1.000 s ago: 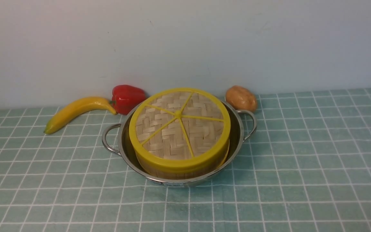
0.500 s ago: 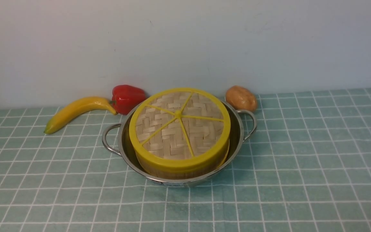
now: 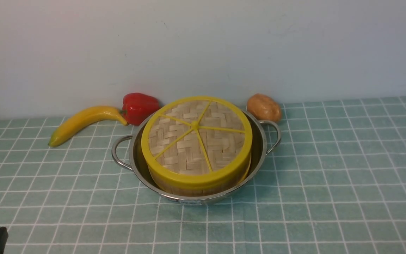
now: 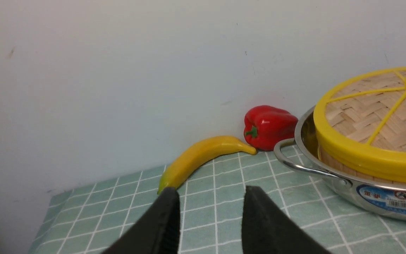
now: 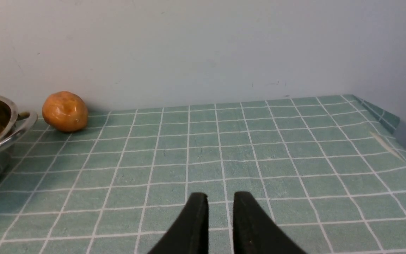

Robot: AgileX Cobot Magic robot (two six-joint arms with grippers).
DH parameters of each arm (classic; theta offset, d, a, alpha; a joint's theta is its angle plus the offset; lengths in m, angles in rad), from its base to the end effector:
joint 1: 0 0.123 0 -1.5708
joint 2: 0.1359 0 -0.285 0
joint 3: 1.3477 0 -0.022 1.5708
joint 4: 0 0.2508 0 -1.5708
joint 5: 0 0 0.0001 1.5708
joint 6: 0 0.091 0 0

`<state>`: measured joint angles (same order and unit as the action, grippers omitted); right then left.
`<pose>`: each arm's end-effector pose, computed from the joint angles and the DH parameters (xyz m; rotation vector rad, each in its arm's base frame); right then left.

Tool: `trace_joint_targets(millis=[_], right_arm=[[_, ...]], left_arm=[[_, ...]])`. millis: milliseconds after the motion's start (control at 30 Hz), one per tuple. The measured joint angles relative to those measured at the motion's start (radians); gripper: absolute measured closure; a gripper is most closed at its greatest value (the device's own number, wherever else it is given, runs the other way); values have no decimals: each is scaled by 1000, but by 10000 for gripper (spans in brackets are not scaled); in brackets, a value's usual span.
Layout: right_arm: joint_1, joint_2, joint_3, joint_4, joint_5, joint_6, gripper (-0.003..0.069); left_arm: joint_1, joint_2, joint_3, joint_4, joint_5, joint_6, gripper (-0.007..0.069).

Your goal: Place the steamer in the pot on the blue tablecloth, and put the lid on the steamer.

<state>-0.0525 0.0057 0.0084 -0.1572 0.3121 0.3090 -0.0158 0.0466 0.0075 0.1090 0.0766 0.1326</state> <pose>0.0544 -0.0073 0.1822 0.2249 1.7920 0.0326 0.0606 -0.0002 0.2010 0.2009 1.6043 0.1809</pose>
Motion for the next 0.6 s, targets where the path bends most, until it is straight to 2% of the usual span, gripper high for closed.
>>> trace_joint_targets(millis=[600], right_arm=[[0, 0, 0, 0, 0, 0, 488]], left_arm=[[0, 0, 0, 5, -5, 0, 382]])
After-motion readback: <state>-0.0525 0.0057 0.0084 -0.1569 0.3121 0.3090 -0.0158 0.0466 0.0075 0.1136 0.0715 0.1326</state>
